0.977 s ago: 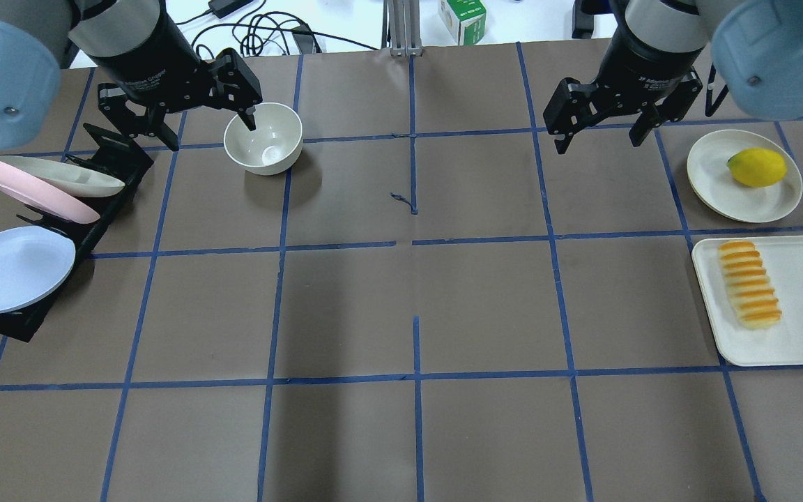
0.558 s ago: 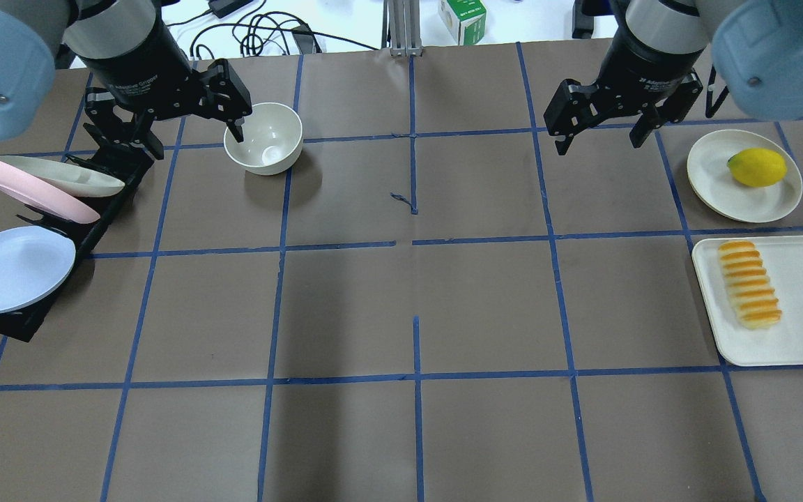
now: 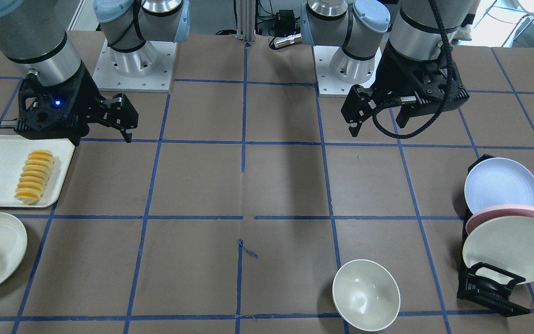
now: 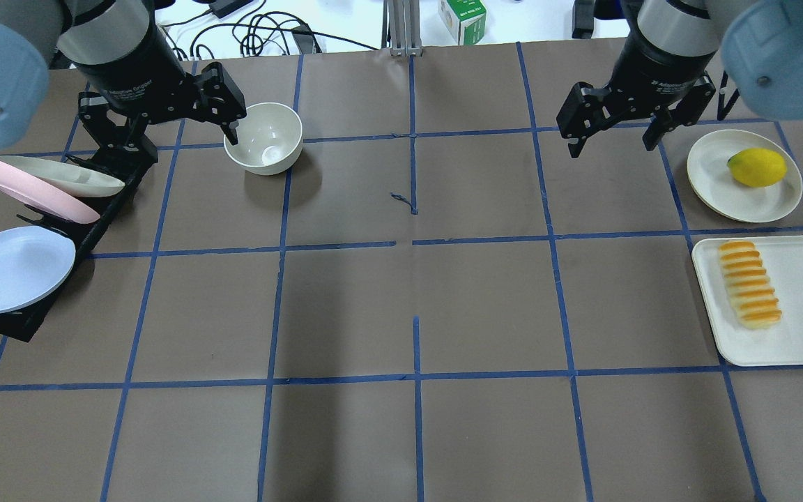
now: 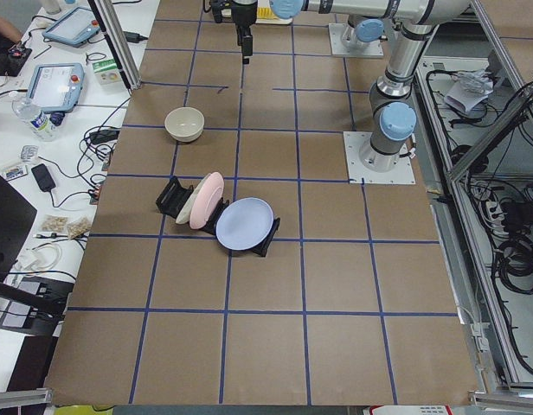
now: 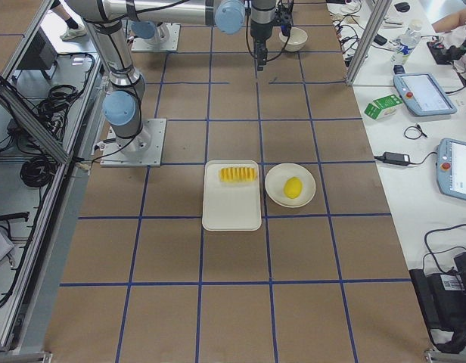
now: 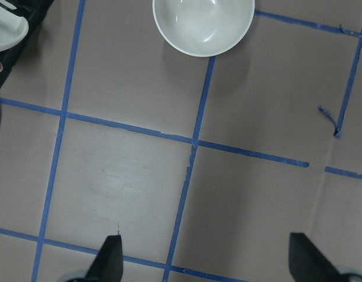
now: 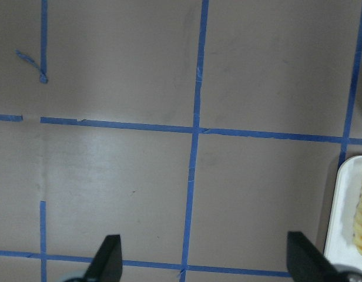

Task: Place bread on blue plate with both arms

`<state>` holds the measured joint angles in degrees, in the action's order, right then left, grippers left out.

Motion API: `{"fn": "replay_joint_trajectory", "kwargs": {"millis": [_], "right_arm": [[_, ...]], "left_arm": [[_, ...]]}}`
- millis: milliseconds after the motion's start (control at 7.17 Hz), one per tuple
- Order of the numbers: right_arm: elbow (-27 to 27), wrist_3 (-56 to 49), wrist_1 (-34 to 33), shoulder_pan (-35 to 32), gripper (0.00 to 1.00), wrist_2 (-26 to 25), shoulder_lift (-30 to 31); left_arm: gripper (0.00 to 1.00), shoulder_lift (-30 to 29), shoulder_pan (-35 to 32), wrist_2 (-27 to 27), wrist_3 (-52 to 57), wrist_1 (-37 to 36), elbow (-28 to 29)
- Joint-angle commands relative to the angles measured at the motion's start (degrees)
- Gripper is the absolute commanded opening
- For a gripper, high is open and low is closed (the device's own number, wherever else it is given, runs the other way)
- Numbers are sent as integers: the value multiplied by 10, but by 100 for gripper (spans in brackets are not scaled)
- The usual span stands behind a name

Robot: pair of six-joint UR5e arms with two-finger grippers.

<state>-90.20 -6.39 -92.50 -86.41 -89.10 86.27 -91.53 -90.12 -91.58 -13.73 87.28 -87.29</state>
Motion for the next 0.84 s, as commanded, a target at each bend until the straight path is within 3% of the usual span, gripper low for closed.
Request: {"fn": "replay_joint_trajectory", "kwargs": {"millis": [0, 140, 419, 698], "right_arm": [[-42, -20, 29, 105, 100, -15, -6], [-70, -96, 22, 158, 100, -16, -7], [-127, -136, -37, 215, 100, -17, -8], [-223, -173, -185, 255, 100, -48, -11]], "left_arm": [[100, 3, 71, -9, 2, 22, -2], [100, -10, 127, -28, 2, 30, 0], [100, -8, 234, -44, 2, 33, -4], [100, -20, 322, -54, 0, 22, -6]]}}
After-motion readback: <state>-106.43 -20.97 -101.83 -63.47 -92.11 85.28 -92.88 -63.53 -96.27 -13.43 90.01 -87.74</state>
